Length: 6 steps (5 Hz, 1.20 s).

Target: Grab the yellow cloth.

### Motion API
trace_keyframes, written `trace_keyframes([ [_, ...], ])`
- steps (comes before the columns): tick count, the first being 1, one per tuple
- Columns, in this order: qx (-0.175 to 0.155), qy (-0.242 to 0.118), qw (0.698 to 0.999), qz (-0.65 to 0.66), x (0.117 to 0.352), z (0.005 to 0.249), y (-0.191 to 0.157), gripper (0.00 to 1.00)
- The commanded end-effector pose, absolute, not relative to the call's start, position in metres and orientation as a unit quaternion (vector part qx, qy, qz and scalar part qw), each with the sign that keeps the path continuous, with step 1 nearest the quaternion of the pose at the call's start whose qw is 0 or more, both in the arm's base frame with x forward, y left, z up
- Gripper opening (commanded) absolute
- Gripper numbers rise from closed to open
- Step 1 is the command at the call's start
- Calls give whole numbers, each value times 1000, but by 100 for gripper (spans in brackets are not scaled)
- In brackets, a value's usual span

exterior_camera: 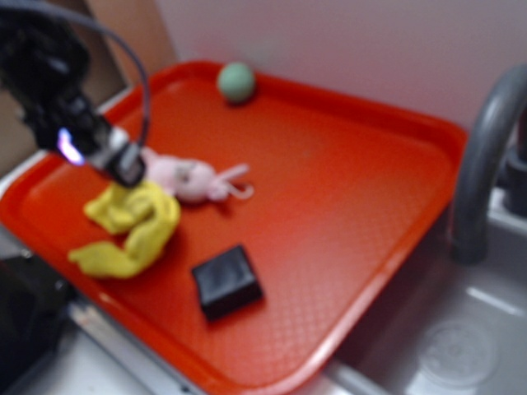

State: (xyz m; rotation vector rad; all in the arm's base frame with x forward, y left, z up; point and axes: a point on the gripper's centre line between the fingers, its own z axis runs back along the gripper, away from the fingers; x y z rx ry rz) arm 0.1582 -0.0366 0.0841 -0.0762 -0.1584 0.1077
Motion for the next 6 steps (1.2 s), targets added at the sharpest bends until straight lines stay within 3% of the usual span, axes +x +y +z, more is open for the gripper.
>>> trace_keyframes([
  [1,-56,-47,997,27,170,39,-55,100],
  [2,-56,-61,996,28,166,41,-47,100],
  [3,-64,-70,995,28,162,39,-30,0],
  [5,-35,-83,995,51,151,44,40,0],
  [6,-26,-105,993,53,147,74,49,0],
])
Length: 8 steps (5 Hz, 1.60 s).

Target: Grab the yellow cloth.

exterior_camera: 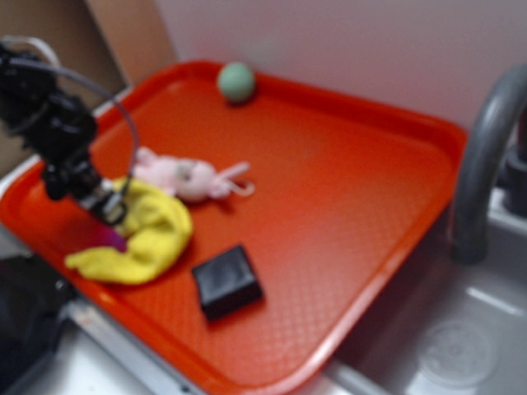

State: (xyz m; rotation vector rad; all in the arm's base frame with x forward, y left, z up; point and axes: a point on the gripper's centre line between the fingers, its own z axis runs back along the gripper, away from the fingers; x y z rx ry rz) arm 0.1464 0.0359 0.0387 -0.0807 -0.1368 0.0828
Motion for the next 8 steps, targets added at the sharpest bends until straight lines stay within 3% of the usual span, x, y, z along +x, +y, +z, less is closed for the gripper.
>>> trace_keyframes([
  [1,-47,-137,986,78,157,116,25,64],
  [2,-67,-147,984,74,172,126,0,100],
  [3,-69,-105,974,190,182,99,-29,100],
  [4,-68,-35,960,269,185,84,-37,100],
  [7,-68,-35,960,269,185,84,-37,100],
  [8,-80,-29,957,276,189,53,-38,100],
])
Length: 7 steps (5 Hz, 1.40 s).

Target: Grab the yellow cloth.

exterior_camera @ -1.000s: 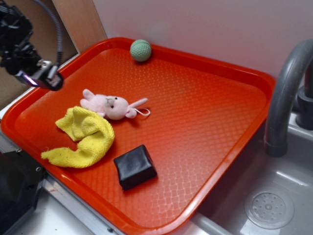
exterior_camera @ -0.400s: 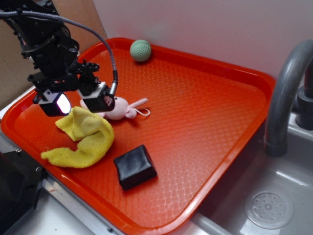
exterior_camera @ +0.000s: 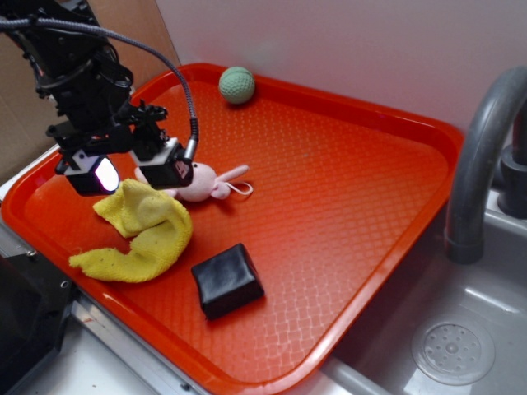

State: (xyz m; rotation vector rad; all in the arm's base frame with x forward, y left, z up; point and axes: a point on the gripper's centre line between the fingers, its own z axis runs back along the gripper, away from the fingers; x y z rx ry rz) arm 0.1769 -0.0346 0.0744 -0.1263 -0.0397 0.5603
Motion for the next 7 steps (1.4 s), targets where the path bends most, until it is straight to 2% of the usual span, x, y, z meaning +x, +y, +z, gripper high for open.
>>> trace_keyframes([
  [1,-75,-11,949,305,185,32,-43,100],
  [2,-80,-37,948,305,178,42,-38,0],
  [3,-67,-51,956,280,173,61,-25,0],
  [4,-92,-77,974,190,171,92,-13,0],
  [6,-84,-84,993,28,170,193,11,0],
  [7,-75,-98,992,29,179,243,42,0],
])
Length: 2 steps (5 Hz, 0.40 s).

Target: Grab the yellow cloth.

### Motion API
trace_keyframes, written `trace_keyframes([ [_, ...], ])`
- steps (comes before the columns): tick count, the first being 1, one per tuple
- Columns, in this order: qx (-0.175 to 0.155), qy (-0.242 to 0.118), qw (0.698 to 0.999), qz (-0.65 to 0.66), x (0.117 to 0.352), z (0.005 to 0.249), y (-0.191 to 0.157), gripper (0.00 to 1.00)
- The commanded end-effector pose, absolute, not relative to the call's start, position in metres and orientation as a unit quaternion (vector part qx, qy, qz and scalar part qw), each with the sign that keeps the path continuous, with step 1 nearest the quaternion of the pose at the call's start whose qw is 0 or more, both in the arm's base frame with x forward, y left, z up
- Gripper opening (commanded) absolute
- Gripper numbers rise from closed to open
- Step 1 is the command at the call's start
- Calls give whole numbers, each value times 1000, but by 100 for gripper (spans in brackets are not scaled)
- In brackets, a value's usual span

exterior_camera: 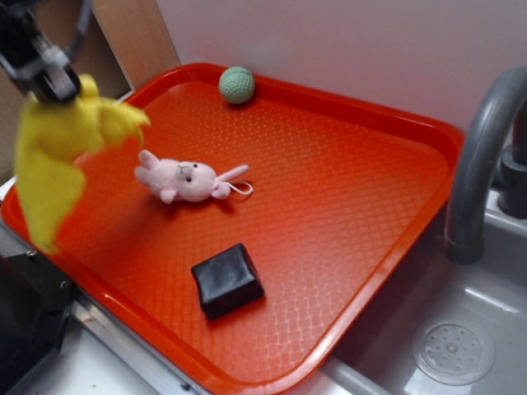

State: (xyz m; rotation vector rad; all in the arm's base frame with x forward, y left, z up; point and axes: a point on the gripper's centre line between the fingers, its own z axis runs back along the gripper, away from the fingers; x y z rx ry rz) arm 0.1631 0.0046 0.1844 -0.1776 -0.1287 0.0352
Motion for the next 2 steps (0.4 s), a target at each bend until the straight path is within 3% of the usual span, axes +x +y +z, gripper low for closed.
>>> trace_keyframes([
  [1,-98,-102,985,94,195,255,61,0],
  [2,-87,-89,988,95,201,249,62,0],
])
